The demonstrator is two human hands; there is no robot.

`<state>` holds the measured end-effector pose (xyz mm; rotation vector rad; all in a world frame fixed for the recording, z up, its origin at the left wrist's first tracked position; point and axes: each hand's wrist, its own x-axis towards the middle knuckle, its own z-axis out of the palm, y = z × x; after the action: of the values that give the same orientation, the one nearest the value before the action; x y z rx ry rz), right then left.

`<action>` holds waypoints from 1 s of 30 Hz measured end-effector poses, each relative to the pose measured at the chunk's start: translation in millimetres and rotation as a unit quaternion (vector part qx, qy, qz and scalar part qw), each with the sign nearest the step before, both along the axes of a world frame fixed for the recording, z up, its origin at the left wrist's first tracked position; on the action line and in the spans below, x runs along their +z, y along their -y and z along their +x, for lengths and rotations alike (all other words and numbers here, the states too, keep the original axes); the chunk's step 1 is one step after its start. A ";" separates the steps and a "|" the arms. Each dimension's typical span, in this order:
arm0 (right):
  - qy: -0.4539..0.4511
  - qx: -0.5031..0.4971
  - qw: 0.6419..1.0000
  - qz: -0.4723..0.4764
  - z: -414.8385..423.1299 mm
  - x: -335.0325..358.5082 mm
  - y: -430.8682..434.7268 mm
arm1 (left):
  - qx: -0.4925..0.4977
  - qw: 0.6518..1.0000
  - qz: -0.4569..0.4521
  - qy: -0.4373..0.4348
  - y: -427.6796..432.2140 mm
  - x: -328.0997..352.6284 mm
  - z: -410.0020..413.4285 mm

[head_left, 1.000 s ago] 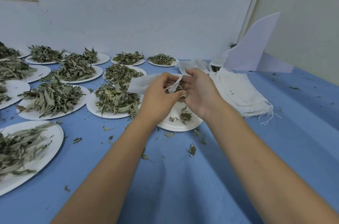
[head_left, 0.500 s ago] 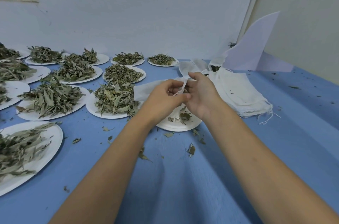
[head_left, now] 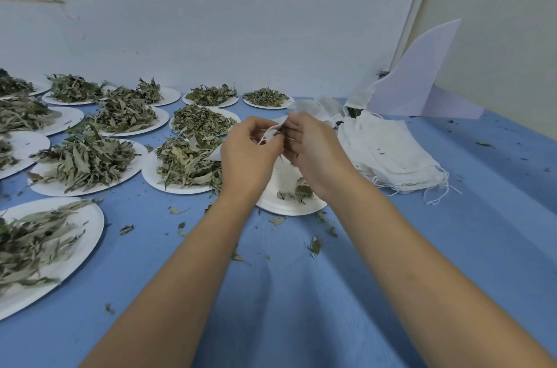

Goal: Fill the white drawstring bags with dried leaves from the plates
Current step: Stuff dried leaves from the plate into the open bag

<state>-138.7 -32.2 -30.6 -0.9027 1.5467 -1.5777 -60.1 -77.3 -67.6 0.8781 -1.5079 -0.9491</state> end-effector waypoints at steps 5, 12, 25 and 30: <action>-0.169 0.005 0.986 0.002 8.4 -2.9 0.8 | 0.029 0.999 0.024 -0.031 3.7 1.8 5.2; -0.219 -0.093 0.969 -0.066 -12.9 -10.9 -1.4 | -0.024 0.994 0.068 -0.081 4.8 7.0 8.2; -0.277 -0.053 0.955 -0.096 -2.5 -11.0 -3.5 | 0.061 0.998 0.030 0.008 3.9 2.8 7.4; -0.269 -0.026 0.961 -0.053 -1.4 -9.0 -5.0 | 0.122 0.992 0.037 0.000 3.9 0.9 6.4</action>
<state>-140.0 -27.2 -39.7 -1.4511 1.8731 -1.5378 -53.7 -81.2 -66.8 1.0882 -1.3359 -0.8293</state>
